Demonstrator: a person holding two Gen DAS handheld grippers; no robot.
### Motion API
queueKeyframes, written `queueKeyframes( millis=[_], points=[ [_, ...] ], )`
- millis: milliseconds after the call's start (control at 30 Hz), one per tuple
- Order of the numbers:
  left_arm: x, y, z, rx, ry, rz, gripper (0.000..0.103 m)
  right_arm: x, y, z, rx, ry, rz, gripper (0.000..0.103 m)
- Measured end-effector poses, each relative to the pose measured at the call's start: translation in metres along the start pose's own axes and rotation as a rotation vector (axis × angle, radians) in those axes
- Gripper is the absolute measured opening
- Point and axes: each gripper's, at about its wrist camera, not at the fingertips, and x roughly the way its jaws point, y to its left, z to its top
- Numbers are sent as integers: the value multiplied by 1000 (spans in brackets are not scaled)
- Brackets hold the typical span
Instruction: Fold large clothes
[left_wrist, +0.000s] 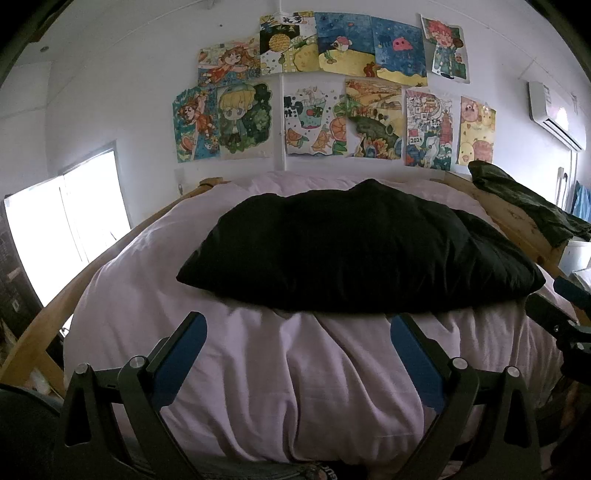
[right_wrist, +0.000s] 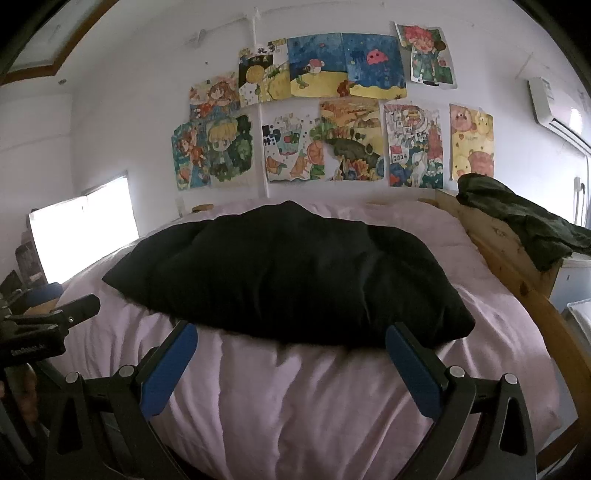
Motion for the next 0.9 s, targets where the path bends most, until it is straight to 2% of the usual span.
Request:
queueKeyframes(
  millis=[900],
  points=[
    [-1, 3, -1, 10, 0, 7, 98, 2, -1, -3, 19, 9, 1, 103]
  ],
)
